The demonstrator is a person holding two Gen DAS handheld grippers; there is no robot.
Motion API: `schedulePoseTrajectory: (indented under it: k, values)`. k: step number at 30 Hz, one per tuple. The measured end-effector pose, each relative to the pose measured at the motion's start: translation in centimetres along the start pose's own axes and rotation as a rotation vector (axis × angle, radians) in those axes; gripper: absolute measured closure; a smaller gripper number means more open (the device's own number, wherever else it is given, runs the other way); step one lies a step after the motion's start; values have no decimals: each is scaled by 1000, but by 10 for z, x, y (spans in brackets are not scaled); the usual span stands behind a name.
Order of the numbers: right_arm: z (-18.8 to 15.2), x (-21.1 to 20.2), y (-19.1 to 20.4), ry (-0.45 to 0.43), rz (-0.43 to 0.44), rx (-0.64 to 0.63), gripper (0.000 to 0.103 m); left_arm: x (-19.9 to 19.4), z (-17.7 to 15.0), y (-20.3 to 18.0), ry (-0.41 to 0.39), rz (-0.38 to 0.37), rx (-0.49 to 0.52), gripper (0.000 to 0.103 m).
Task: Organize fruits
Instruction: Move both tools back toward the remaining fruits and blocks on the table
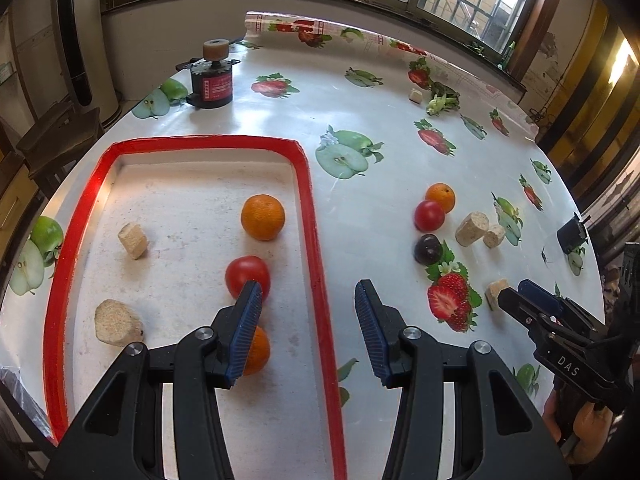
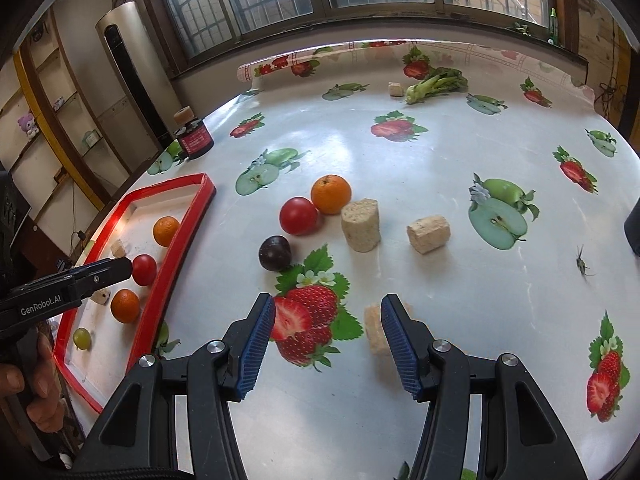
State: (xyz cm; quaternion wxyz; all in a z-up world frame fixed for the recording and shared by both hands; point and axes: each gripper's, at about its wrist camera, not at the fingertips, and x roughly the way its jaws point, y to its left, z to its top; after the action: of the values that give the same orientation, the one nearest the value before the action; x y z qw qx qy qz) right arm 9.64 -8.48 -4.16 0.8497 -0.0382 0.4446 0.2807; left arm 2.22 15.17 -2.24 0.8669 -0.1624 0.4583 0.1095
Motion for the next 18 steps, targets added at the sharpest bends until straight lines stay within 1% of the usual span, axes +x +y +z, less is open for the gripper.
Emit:
schedulePoseTrajectory:
  k: [9,14,18]
  values:
    - [-15,-12,-39,2,-43,70,46,9,-4,-38,25,-38,62,56]
    - [-19,-12,-45,6,-39,79,46,12,-5,-50,35,-38,81,56]
    - [-19,-8,-40,6,-34,61,46,17,-4,-56,46,-49,84,56]
